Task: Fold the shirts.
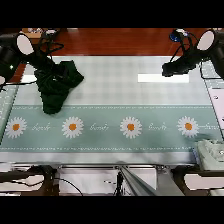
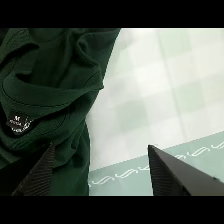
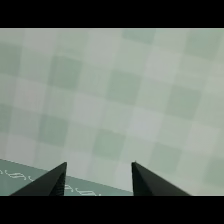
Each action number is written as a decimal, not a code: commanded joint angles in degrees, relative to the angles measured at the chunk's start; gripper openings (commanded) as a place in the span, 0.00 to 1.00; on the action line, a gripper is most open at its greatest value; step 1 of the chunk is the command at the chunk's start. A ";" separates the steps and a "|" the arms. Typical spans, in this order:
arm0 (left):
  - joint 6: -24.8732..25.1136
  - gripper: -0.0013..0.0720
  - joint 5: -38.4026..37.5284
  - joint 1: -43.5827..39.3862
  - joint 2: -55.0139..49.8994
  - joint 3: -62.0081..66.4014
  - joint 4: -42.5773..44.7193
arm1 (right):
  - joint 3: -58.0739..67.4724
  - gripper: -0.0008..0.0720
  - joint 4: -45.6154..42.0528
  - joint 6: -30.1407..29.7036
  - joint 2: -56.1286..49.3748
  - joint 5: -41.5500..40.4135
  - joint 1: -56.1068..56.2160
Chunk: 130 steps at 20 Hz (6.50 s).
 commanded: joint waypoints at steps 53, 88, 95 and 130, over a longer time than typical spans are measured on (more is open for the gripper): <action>-1.97 0.05 -8.90 2.64 -0.07 28.24 0.11 | 0.04 0.57 -12.55 -0.02 7.82 0.57 0.02; 0.66 0.93 -24.02 9.81 0.35 4.90 -25.46 | -21.07 0.73 7.10 -6.34 21.22 1.25 -29.22; 10.08 0.94 -17.66 15.43 2.08 -22.29 -28.63 | -32.57 0.73 12.87 -11.13 21.20 -1.22 -29.27; 16.13 0.05 -9.22 15.32 -3.74 -24.59 -42.27 | -47.89 0.75 35.30 -18.60 13.57 -4.04 -42.12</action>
